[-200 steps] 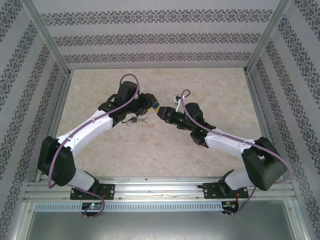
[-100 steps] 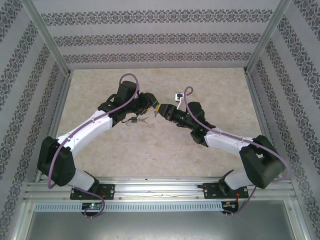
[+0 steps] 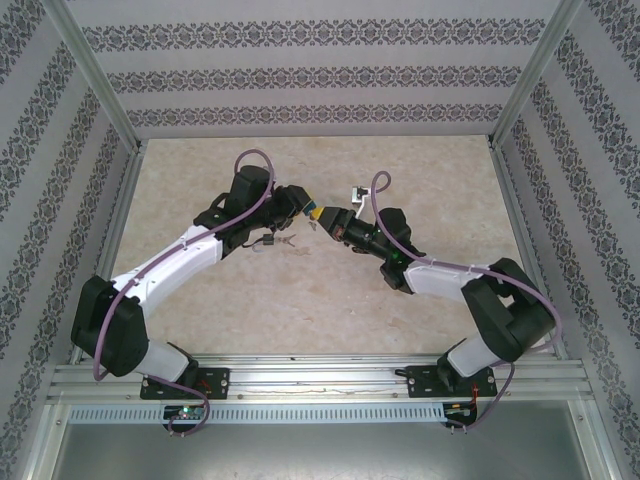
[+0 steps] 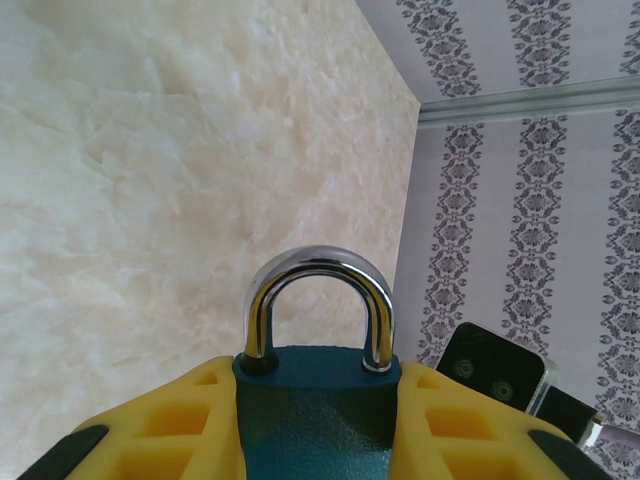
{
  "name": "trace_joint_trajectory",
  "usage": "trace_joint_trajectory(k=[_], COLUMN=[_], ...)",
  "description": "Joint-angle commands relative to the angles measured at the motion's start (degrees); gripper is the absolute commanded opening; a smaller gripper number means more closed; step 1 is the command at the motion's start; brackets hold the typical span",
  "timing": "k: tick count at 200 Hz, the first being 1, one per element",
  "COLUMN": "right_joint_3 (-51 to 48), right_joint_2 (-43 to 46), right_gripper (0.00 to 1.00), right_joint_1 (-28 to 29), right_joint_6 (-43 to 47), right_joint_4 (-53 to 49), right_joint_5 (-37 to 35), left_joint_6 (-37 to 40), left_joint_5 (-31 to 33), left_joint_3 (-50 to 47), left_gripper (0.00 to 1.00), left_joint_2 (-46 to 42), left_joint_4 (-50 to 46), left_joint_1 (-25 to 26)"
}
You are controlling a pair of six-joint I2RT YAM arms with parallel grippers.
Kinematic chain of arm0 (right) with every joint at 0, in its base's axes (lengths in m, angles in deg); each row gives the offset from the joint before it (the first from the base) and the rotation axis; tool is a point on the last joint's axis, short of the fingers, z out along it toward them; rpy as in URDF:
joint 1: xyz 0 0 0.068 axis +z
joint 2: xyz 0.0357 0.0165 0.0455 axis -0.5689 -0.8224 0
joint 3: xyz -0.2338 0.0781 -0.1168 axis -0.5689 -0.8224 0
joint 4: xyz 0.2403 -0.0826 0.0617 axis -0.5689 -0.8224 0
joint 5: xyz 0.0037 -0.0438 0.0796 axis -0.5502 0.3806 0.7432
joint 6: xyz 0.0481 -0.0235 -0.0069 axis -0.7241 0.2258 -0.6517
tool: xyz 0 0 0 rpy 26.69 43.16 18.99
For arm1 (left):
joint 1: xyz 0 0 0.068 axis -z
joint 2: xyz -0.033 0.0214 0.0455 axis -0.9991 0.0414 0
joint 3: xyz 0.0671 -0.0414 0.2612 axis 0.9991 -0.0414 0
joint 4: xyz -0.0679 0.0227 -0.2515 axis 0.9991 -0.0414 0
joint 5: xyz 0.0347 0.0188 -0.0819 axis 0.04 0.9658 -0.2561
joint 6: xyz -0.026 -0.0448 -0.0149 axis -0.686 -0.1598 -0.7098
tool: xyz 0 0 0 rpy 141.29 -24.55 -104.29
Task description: Unlock with the key
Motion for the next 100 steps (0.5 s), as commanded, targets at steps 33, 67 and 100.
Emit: trace_joint_trajectory(k=[33, 67, 100], right_joint_3=[-0.8, -1.0, -1.4], right_joint_2=[-8.9, -9.4, -7.9], right_gripper=[0.00, 0.00, 0.16], right_joint_1=[-0.4, -0.3, -0.6], right_joint_6=[-13.5, -13.7, -11.1], right_joint_4=[23.3, 23.3, 19.1], right_joint_5=[1.3, 1.1, 1.5], left_joint_6=[-2.2, -1.6, -1.1], left_joint_5=[-3.3, -3.5, -3.1], left_joint_3=[-2.9, -3.1, -2.3], left_gripper=[0.25, 0.25, 0.25], left_joint_2=[-3.9, -4.8, -4.6], left_joint_4=[15.7, 17.4, 14.8], left_joint_1=[0.2, 0.2, 0.2])
